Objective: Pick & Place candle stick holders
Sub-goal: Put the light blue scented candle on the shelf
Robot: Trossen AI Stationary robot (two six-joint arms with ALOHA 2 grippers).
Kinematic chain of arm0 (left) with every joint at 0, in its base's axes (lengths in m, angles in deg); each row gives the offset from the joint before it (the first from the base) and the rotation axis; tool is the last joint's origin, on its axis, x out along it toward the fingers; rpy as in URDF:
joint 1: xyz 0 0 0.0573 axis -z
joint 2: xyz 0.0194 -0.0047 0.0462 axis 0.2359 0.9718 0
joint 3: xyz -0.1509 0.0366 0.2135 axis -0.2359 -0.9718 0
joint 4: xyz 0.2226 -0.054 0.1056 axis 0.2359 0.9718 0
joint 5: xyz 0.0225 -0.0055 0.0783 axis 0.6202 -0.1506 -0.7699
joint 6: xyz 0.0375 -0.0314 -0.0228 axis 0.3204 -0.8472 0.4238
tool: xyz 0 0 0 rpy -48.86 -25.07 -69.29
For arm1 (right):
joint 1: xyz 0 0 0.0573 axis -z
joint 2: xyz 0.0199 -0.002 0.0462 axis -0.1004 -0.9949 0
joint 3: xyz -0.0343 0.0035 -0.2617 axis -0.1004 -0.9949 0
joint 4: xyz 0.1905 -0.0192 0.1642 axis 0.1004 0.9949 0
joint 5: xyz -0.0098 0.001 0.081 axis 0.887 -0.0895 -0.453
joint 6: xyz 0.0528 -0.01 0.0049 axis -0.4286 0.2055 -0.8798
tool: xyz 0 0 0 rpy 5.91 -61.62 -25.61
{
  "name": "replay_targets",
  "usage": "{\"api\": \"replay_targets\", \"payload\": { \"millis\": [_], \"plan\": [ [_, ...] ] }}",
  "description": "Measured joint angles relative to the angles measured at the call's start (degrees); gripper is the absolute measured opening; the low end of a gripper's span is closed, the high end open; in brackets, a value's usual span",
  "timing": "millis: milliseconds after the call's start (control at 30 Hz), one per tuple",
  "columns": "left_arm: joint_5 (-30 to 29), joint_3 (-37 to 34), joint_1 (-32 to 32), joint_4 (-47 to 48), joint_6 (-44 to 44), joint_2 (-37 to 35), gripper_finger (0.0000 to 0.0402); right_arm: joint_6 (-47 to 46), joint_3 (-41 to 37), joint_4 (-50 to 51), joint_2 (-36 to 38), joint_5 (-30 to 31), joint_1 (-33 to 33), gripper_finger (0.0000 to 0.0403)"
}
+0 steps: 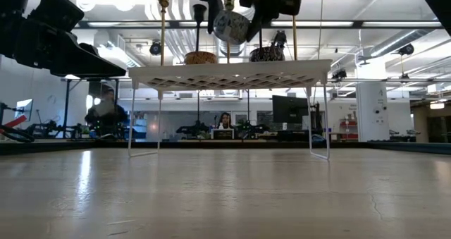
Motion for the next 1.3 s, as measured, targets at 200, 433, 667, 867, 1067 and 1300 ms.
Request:
{"api": "replay_targets", "payload": {
  "millis": [200,433,667,867,1067,1300],
  "plan": [
    [0.0,0.0,0.0,0.0,0.0,0.0,0.0268,-0.1,-2.2,-2.9,0.0,2.5,0.3,0.0295],
    [0.0,0.0,0.0,0.0,0.0,0.0,0.0268,-0.2,-4.0,-3.9,-0.1,4.7,0.2,0.0295],
    [0.0,0.0,0.0,0.0,0.0,0.0,0.0268,-0.7,-4.8,-3.8,-0.1,5.8,0.4,0.0295],
    [0.0,0.0,0.0,0.0,0.0,0.0,0.0268,-1.0,-5.0,-2.9,-0.1,5.8,0.6,0.0295],
    [0.0,0.0,0.0,0.0,0.0,0.0,0.0268,-1.0,-5.0,-2.2,-0.1,7.2,0.6,0.0295],
    [0.0,0.0,0.0,0.0,0.0,0.0,0.0268,-1.0,-5.0,-2.3,-0.1,8.4,0.6,0.0295]
  ]
}}
